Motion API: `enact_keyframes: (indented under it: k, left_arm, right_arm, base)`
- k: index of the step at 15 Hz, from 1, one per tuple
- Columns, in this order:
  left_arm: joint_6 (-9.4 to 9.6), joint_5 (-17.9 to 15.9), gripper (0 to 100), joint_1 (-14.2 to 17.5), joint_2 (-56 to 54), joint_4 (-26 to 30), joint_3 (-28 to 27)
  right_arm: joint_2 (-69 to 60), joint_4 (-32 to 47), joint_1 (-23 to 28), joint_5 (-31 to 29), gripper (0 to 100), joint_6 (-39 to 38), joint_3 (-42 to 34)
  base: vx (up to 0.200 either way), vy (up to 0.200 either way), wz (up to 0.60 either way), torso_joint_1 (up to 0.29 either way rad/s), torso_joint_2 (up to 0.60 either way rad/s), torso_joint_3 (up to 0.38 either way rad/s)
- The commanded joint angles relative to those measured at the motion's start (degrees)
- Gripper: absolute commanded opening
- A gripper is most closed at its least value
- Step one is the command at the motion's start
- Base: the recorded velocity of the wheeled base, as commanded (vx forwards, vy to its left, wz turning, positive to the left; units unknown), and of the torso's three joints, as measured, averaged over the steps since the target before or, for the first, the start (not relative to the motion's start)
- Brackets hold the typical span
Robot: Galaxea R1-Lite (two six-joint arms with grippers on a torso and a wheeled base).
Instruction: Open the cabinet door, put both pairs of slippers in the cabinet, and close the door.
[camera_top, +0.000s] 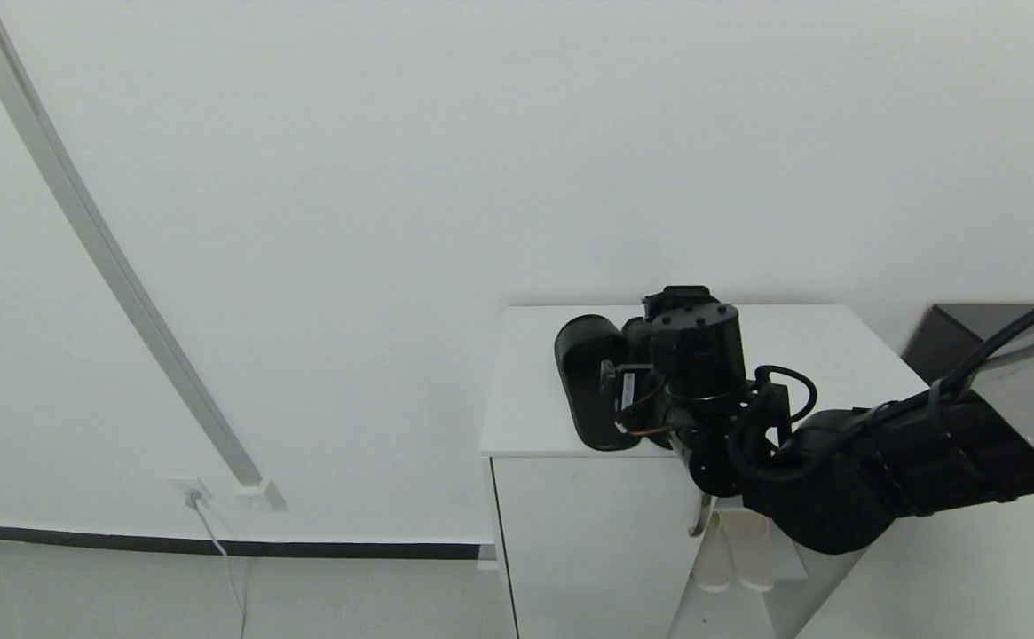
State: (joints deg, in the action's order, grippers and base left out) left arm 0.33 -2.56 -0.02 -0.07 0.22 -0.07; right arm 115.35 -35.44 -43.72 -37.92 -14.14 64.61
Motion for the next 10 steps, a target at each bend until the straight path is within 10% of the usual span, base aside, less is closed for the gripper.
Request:
enact_keyframes:
  k: [1,10]
  left_arm:
    - [-0.15,0.0,0,0.0,0.1,0.0,0.0]
    - [-0.68,1.0,0,0.0,0.1,0.0,0.0]
  right_arm:
    - [2.2,-1.7,-0.1,0.2,100,1.4,-1.1]
    - [12.4,-2.5,5.1,5.1,100,4.2,11.2]
  base:
    - [0.000,0.000,0.00,0.000,0.00,0.000]
    - [0.000,0.000,0.00,0.000,0.00,0.000]
